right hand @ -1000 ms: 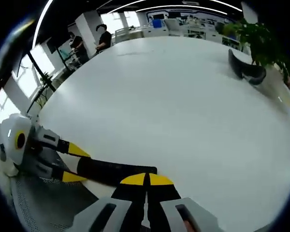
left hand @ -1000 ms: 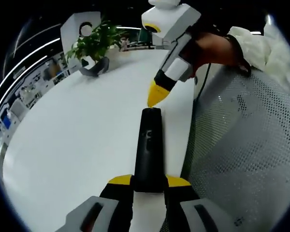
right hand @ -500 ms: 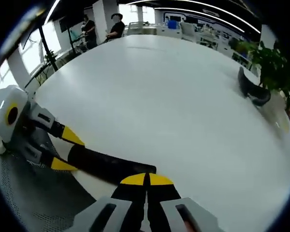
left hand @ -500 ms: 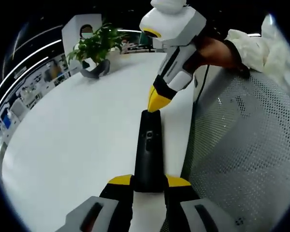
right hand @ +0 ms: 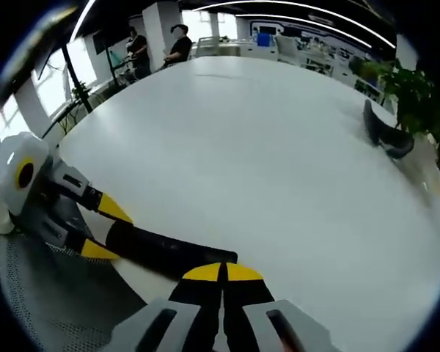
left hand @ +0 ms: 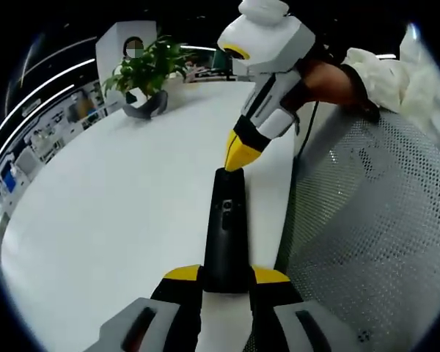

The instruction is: Press the specified remote control buttons in sequence, fully releasing each button before pressing the next.

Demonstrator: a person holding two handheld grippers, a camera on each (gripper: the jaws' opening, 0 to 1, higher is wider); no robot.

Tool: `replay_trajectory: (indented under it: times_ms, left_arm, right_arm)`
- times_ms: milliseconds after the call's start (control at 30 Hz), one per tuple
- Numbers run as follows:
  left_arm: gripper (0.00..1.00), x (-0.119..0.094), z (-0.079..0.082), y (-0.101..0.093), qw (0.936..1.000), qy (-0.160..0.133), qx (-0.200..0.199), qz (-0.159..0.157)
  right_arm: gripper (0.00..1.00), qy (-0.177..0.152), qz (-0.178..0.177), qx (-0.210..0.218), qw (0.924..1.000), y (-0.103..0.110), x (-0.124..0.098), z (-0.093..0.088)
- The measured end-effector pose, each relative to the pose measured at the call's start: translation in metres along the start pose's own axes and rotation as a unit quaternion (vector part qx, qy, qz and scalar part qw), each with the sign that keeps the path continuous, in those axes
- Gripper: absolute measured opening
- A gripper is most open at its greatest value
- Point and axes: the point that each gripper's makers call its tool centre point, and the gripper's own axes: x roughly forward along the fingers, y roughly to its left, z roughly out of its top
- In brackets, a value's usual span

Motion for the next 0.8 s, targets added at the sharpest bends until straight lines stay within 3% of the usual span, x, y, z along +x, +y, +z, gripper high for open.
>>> replay_trajectory:
  times_ms: [300,467,567,733,767,800]
  left_arm:
    - [0.23,0.001,0.001,-0.001,1.0000,-0.002,0.008,-0.003]
    - [0.23,0.001,0.002,-0.003,0.9999,-0.004,0.009,-0.006]
    - [0.23,0.002,0.002,-0.004,0.9999,-0.005,0.012,-0.009]
    - [0.23,0.002,0.003,-0.006,0.9998,-0.007,0.016,-0.013]
    - [0.24,0.002,0.003,-0.006,0.9998,-0.008,0.014,-0.014]
    - [0.24,0.002,0.003,-0.006,0.9998,-0.009,0.013,-0.013]
  right_arm:
    - [0.00,-0.001,0.001,0.017,0.9999,0.000,-0.003,0.001]
    - [0.00,0.002,0.039,0.060,0.9974,0.010,-0.005,0.002]
    - [0.00,0.006,0.044,0.074,0.9963,0.010,-0.005,0.000]
    - [0.00,0.016,0.046,0.083,0.9953,0.011,-0.003,-0.003]
    - [0.00,0.034,0.037,0.080,0.9955,0.010,-0.002,-0.009]
    - [0.00,0.020,0.041,0.074,0.9962,0.012,-0.003,-0.004]
